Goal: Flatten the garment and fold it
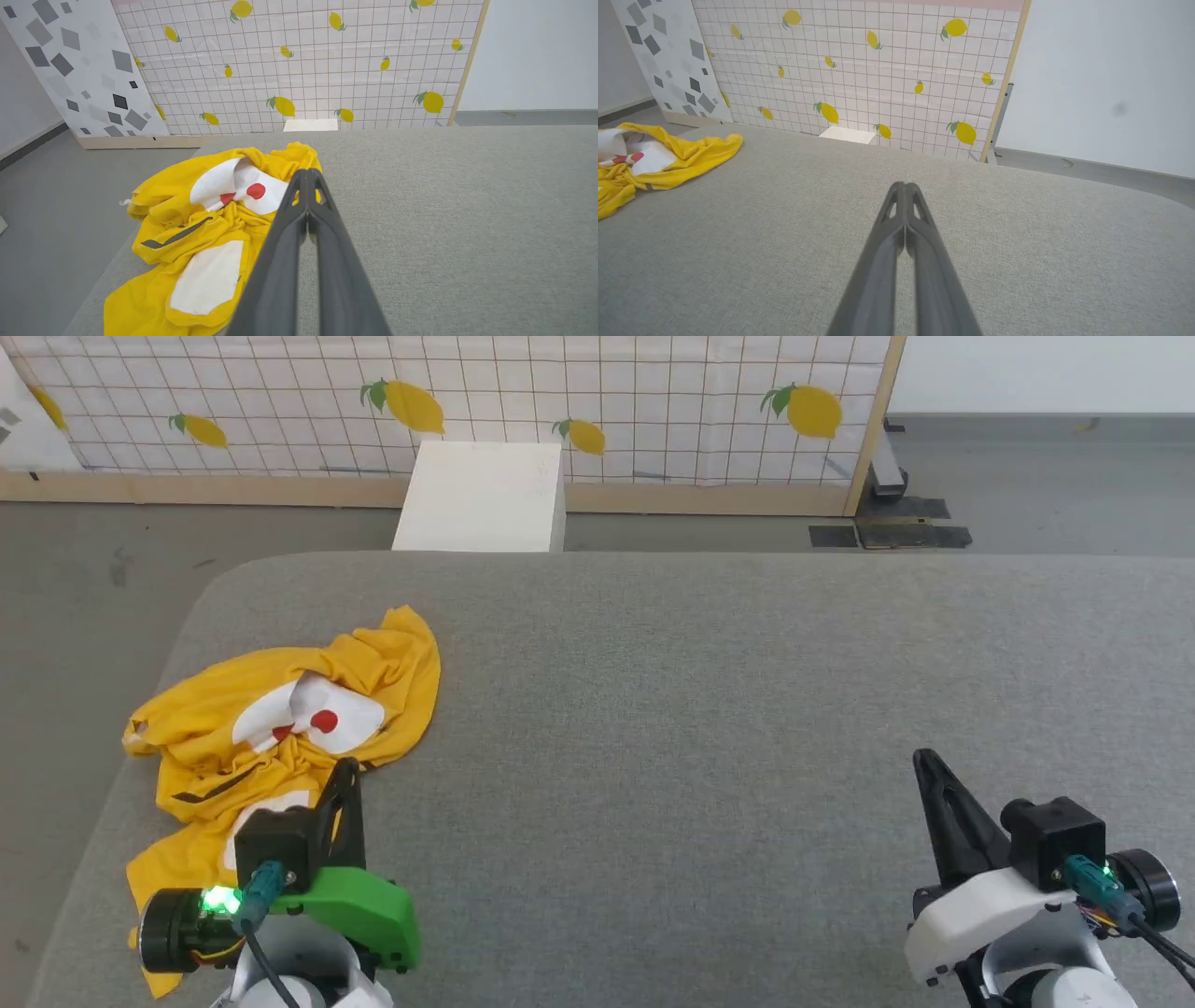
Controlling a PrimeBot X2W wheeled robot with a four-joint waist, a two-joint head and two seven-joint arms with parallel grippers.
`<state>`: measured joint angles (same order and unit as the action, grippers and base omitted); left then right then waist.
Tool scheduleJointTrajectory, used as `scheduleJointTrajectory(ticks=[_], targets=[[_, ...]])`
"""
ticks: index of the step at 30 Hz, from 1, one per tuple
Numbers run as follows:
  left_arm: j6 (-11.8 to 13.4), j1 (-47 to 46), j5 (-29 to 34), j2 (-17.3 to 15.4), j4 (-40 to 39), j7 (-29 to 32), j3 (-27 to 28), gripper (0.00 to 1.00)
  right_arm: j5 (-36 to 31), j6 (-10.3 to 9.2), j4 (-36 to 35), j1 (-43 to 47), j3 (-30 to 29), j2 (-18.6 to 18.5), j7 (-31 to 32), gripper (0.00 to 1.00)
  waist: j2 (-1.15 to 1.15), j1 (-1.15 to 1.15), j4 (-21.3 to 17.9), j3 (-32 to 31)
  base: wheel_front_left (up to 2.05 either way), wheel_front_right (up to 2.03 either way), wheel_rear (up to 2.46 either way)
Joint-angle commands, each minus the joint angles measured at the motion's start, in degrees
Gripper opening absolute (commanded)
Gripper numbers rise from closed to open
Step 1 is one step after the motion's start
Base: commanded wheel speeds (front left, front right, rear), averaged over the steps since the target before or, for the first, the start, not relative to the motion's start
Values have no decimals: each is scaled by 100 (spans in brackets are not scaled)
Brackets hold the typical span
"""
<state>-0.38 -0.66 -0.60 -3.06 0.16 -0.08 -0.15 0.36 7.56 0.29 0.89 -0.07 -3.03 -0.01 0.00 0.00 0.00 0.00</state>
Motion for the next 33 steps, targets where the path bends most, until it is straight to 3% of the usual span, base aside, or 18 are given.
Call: scheduleJointTrajectory(ticks=[1,21,22,33], targets=[[38,66,60,18,-16,8,15,0,-36,-8,-29,-89,7,15,1,0,0,0,0,0,0,0,0],[-1,-1,-4,0,2,-1,-2,0,3,1,0,1,0,-1,-1,0,0,0,0,0,0,0,0],[-1,-2,-9,0,1,-1,-8,100,2,1,3,3,-2,-2,-1,100,0,0,0,0,0,0,0],[43,-35,-119,1,109,-106,-113,100,47,0,36,13,-18,-2,-71,100,0,0,38,-27,0,0,0]])
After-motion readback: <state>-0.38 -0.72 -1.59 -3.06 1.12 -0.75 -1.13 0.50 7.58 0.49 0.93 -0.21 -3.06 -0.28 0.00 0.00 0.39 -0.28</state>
